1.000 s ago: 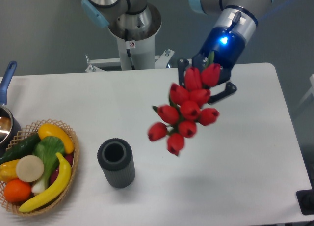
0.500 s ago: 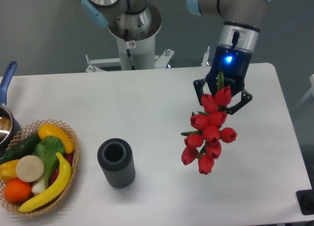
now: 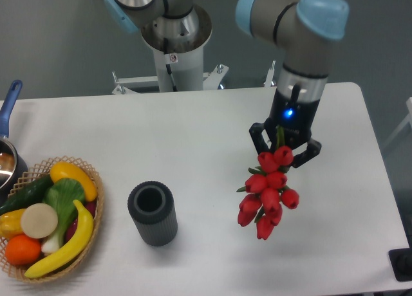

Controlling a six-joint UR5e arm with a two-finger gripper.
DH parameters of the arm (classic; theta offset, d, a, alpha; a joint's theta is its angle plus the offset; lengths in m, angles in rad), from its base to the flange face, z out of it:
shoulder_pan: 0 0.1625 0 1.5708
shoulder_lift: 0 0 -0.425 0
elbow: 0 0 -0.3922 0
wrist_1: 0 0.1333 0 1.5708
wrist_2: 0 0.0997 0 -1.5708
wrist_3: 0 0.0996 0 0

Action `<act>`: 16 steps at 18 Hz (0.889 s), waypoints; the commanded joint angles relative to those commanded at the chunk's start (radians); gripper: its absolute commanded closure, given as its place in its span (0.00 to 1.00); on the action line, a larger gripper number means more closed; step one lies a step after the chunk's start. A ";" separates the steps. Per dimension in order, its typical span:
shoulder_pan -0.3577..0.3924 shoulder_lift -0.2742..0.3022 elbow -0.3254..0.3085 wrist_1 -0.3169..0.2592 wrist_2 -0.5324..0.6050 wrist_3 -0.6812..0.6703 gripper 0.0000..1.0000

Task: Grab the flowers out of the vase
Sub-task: 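Carry the tulip bunch away from the vase and hold it above the table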

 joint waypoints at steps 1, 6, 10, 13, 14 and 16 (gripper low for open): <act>-0.002 0.000 0.002 -0.003 0.012 0.005 1.00; -0.012 -0.005 0.003 -0.012 0.055 0.066 1.00; -0.011 -0.003 0.011 -0.023 0.062 0.084 1.00; -0.009 -0.002 0.009 -0.029 0.062 0.086 1.00; -0.009 0.000 0.009 -0.034 0.062 0.086 1.00; -0.009 0.000 0.006 -0.046 0.072 0.086 1.00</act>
